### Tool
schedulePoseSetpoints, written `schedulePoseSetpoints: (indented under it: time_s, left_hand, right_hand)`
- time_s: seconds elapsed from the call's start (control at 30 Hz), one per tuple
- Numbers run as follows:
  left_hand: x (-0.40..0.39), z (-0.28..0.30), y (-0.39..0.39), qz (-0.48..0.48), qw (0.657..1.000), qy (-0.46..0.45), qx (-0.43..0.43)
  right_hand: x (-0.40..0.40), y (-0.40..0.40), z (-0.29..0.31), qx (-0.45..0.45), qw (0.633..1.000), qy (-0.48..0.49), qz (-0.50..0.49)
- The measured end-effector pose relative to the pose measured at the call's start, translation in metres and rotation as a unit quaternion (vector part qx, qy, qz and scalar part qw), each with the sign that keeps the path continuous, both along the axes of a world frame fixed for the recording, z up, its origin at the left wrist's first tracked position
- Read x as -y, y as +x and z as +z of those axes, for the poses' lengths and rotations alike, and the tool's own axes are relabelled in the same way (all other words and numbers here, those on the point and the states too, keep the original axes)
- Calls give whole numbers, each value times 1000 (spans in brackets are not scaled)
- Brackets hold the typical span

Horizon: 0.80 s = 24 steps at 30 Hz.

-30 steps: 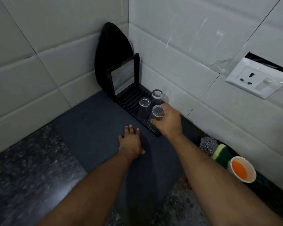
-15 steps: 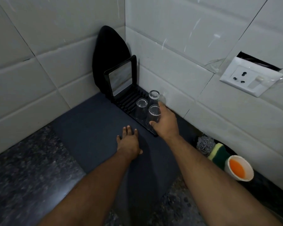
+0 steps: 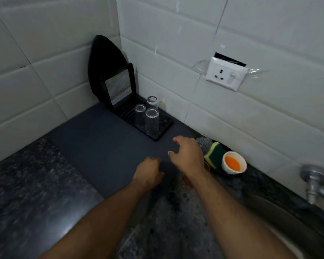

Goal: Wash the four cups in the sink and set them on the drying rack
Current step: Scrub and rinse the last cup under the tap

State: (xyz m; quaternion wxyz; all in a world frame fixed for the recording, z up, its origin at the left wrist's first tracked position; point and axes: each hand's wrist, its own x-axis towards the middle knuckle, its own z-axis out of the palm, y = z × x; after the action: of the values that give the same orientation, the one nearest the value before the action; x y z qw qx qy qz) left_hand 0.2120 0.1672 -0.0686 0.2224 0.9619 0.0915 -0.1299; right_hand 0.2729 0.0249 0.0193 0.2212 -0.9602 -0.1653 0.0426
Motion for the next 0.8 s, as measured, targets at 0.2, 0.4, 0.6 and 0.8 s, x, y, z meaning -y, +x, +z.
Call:
schedulePoseSetpoints:
  time_s: [0.2, 0.4, 0.6, 0.8]
  left_hand:
    - [69, -9, -32, -54, 998, -16, -22]
    - [95, -18, -43, -61, 995, 43, -59]
    - [101, -15, -40, -62, 994, 66, -67]
    - [149, 10, -41, -36, 997, 65, -36]
  right_hand:
    - [68, -33, -4, -22, 996, -90, -17]
    - [101, -40, -36, -106, 989, 57, -91]
    - [117, -52, -52, -120, 964, 188, -143]
    - [181, -93, -41, -104, 948, 227, -200]
